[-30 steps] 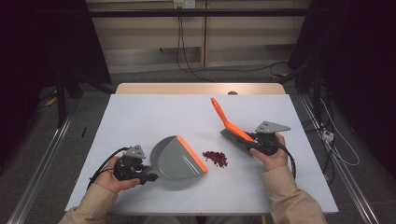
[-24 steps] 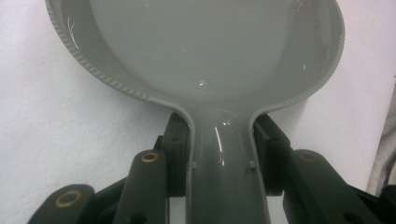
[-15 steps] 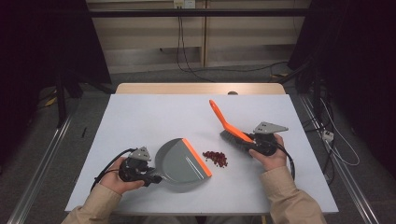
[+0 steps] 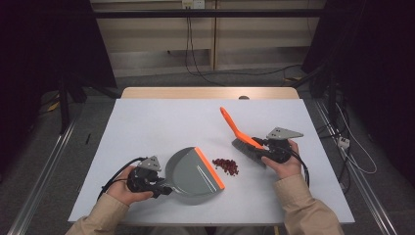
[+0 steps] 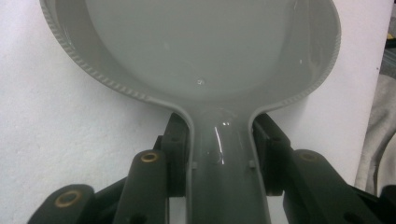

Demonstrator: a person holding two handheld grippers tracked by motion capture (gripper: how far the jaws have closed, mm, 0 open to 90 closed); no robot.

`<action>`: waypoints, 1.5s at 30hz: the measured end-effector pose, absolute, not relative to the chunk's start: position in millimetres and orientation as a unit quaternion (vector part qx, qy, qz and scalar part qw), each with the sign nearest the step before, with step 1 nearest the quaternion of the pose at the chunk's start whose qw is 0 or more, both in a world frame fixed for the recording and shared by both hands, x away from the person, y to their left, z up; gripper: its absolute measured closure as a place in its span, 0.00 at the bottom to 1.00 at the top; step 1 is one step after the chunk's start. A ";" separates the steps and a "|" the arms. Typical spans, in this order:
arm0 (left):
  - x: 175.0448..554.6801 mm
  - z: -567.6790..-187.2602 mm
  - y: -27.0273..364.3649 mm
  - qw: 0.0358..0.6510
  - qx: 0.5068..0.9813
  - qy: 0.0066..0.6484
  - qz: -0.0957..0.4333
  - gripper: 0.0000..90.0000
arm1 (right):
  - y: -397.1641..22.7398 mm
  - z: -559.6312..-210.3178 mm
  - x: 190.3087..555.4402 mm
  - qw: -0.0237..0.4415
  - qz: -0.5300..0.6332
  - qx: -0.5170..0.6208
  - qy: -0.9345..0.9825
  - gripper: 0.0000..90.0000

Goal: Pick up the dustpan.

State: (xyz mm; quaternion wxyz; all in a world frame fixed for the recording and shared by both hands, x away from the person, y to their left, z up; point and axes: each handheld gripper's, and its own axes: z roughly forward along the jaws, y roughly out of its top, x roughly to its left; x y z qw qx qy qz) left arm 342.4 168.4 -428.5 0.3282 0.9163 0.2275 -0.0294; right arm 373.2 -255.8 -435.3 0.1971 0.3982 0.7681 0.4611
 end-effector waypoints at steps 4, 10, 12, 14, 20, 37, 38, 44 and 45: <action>342.6 -428.8 168.3 0.329 0.916 0.227 -0.029 0.70 | -257.0 -432.4 372.2 0.194 0.459 0.407 0.765 0.67; 343.9 -429.5 167.5 0.330 0.916 0.226 -0.031 0.70 | -248.1 -422.0 381.1 0.195 0.442 0.405 0.777 0.69; 343.9 -429.5 167.4 0.331 0.915 0.228 -0.032 0.70 | -243.2 -420.7 385.5 0.194 0.426 0.407 0.784 0.72; 344.0 -429.6 167.3 0.331 0.915 0.228 -0.032 0.70 | -238.6 -421.2 388.1 0.194 0.403 0.405 0.798 0.76; 344.5 -430.2 166.4 0.330 0.915 0.227 -0.034 0.70 | -240.2 -422.7 386.8 0.188 0.393 0.425 0.793 0.79; 343.9 -429.0 163.4 0.327 0.917 0.227 -0.041 0.70 | -215.6 -427.6 368.5 0.226 0.399 0.439 0.773 0.79; 343.8 -428.9 163.1 0.327 0.916 0.228 -0.043 0.70 | -214.6 -427.6 367.6 0.228 0.398 0.439 0.772 0.79; 343.7 -427.8 160.6 0.328 0.916 0.224 -0.050 0.70 | -205.4 -429.1 361.5 0.239 0.397 0.438 0.770 0.79; 343.5 -427.9 160.1 0.329 0.916 0.225 -0.052 0.70 | -203.9 -429.3 360.5 0.240 0.397 0.439 0.770 0.79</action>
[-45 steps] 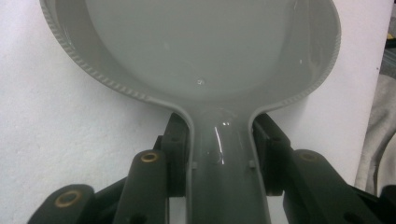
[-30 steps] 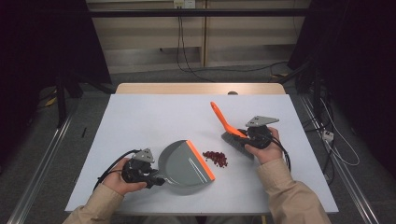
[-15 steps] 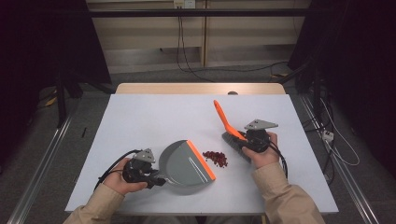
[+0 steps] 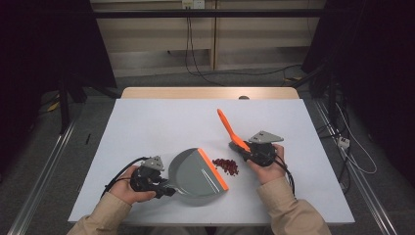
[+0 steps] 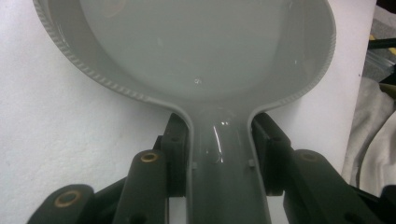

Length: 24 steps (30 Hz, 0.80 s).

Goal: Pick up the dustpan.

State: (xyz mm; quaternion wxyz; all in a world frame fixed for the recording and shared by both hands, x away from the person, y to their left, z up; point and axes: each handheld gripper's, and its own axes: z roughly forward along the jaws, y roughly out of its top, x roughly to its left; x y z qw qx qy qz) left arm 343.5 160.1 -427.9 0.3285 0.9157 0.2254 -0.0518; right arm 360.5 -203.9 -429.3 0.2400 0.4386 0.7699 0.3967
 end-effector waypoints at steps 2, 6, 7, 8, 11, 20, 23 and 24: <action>343.6 -427.7 159.4 0.328 0.916 0.224 -0.054 0.70 | -201.2 -429.8 358.5 0.243 0.396 0.438 0.769 0.79; 343.3 -427.7 157.8 0.328 0.916 0.223 -0.055 0.70 | -196.8 -430.6 355.2 0.246 0.398 0.439 0.767 0.79; 343.2 -427.5 157.4 0.325 0.918 0.222 -0.052 0.70 | -195.7 -430.9 354.3 0.246 0.399 0.440 0.766 0.79; 343.6 -427.5 157.3 0.323 0.919 0.219 -0.052 0.70 | -194.1 -431.2 353.3 0.246 0.399 0.441 0.765 0.79; 343.7 -427.5 157.2 0.323 0.919 0.220 -0.052 0.70 | -190.5 -431.9 351.4 0.244 0.404 0.443 0.762 0.79; 343.3 -427.9 156.7 0.323 0.919 0.220 -0.053 0.70 | -178.8 -432.9 344.8 0.243 0.411 0.436 0.763 0.79; 343.2 -428.0 156.6 0.324 0.918 0.222 -0.053 0.70 | -176.2 -433.1 344.0 0.246 0.410 0.434 0.763 0.79; 343.2 -428.0 156.6 0.324 0.918 0.222 -0.053 0.70 | -175.5 -433.0 343.9 0.246 0.410 0.435 0.763 0.79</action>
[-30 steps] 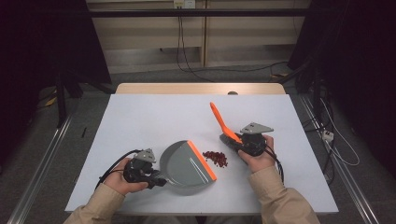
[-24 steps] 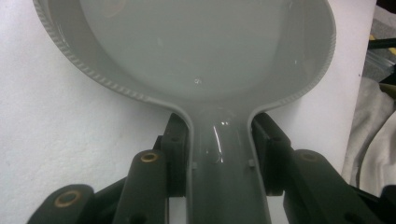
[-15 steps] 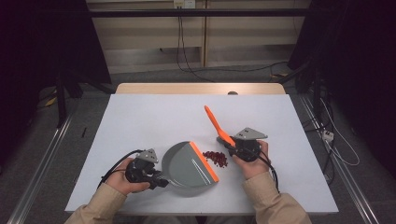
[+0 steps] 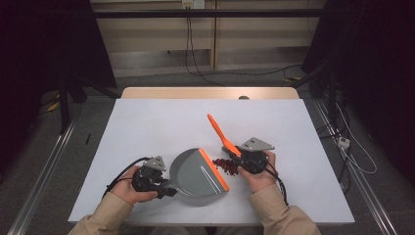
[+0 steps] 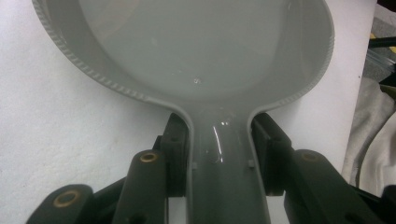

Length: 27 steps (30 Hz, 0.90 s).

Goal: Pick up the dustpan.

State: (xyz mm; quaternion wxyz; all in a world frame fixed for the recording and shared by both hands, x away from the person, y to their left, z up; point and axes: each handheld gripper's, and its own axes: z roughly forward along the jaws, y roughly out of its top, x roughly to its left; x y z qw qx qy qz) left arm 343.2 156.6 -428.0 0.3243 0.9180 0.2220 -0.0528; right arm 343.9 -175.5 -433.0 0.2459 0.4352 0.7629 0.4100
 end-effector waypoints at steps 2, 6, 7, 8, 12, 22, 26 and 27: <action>343.2 -428.0 156.6 0.323 0.918 0.223 -0.052 0.70 | -173.8 -433.2 343.6 0.245 0.412 0.437 0.762 0.79; 342.8 -428.4 155.7 0.327 0.916 0.227 -0.054 0.70 | -169.8 -433.7 342.2 0.243 0.415 0.436 0.761 0.78; 342.7 -428.4 155.4 0.325 0.916 0.227 -0.055 0.70 | -168.4 -433.8 341.5 0.240 0.417 0.437 0.760 0.78; 343.2 -428.3 155.3 0.323 0.918 0.224 -0.054 0.70 | -166.9 -433.7 340.9 0.240 0.417 0.438 0.759 0.78; 342.8 -428.0 154.2 0.324 0.917 0.226 -0.057 0.70 | -159.6 -433.6 339.6 0.232 0.425 0.435 0.759 0.78; 343.0 -427.7 149.7 0.320 0.918 0.227 -0.060 0.70 | -147.3 -435.2 335.2 0.238 0.430 0.442 0.751 0.78; 343.2 -427.6 146.0 0.323 0.916 0.231 -0.063 0.70 | -145.9 -436.1 333.3 0.236 0.435 0.444 0.747 0.78; 343.5 -427.3 145.3 0.320 0.917 0.229 -0.060 0.70 | -145.5 -436.2 332.9 0.236 0.436 0.444 0.746 0.78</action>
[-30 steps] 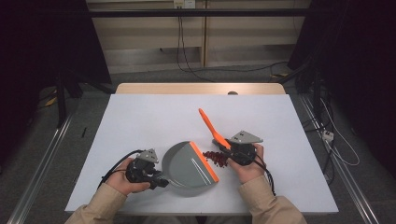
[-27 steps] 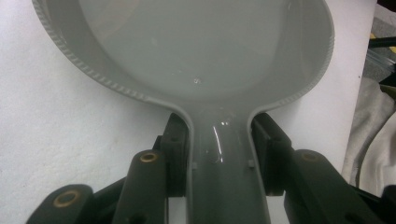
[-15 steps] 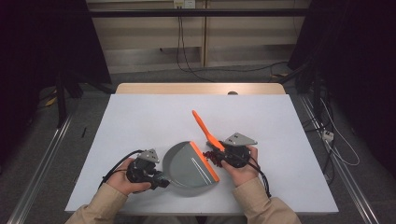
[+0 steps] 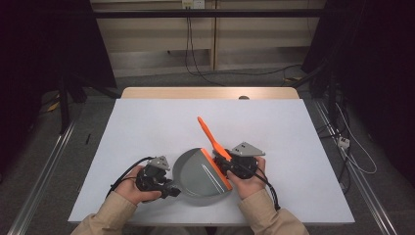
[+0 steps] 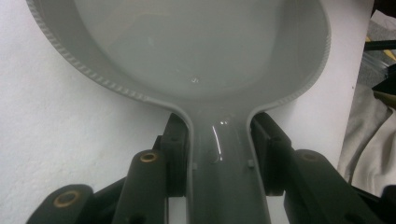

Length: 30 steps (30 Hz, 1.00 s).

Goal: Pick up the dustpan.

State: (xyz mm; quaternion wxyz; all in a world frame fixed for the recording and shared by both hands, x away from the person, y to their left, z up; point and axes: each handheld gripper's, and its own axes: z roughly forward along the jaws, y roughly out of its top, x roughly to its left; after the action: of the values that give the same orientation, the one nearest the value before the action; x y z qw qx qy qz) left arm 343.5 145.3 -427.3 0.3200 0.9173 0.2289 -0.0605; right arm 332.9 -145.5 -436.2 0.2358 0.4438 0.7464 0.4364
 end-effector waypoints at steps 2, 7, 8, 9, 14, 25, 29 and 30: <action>343.5 -427.3 143.4 0.320 0.917 0.229 -0.060 0.70 | -144.1 -436.2 331.8 0.233 0.440 0.447 0.744 0.78; 343.7 -427.3 142.6 0.320 0.917 0.230 -0.060 0.70 | -136.3 -436.7 330.2 0.228 0.446 0.445 0.742 0.78; 343.8 -427.4 142.7 0.320 0.917 0.230 -0.061 0.70 | -134.8 -436.6 330.0 0.230 0.445 0.445 0.742 0.78; 343.7 -427.4 142.6 0.320 0.917 0.231 -0.061 0.70 | -133.6 -436.6 330.1 0.229 0.446 0.444 0.742 0.78; 344.3 -427.9 143.4 0.323 0.916 0.230 -0.066 0.70 | -128.1 -436.3 329.1 0.229 0.452 0.446 0.738 0.78; 344.4 -429.5 144.7 0.319 0.916 0.234 -0.063 0.70 | -108.7 -428.2 325.7 0.216 0.473 0.423 0.742 0.79; 344.0 -431.4 145.5 0.319 0.915 0.240 -0.063 0.70 | -107.4 -420.8 328.5 0.214 0.493 0.409 0.738 0.79; 344.5 -431.5 145.9 0.317 0.917 0.236 -0.061 0.70 | -109.2 -418.4 329.7 0.216 0.495 0.410 0.735 0.79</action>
State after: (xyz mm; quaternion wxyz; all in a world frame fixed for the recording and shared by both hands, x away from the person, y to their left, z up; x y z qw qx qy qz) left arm 344.5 145.9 -431.5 0.3165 0.9168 0.2356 -0.0612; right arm 329.7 -109.2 -418.4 0.2163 0.4096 0.7354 0.4946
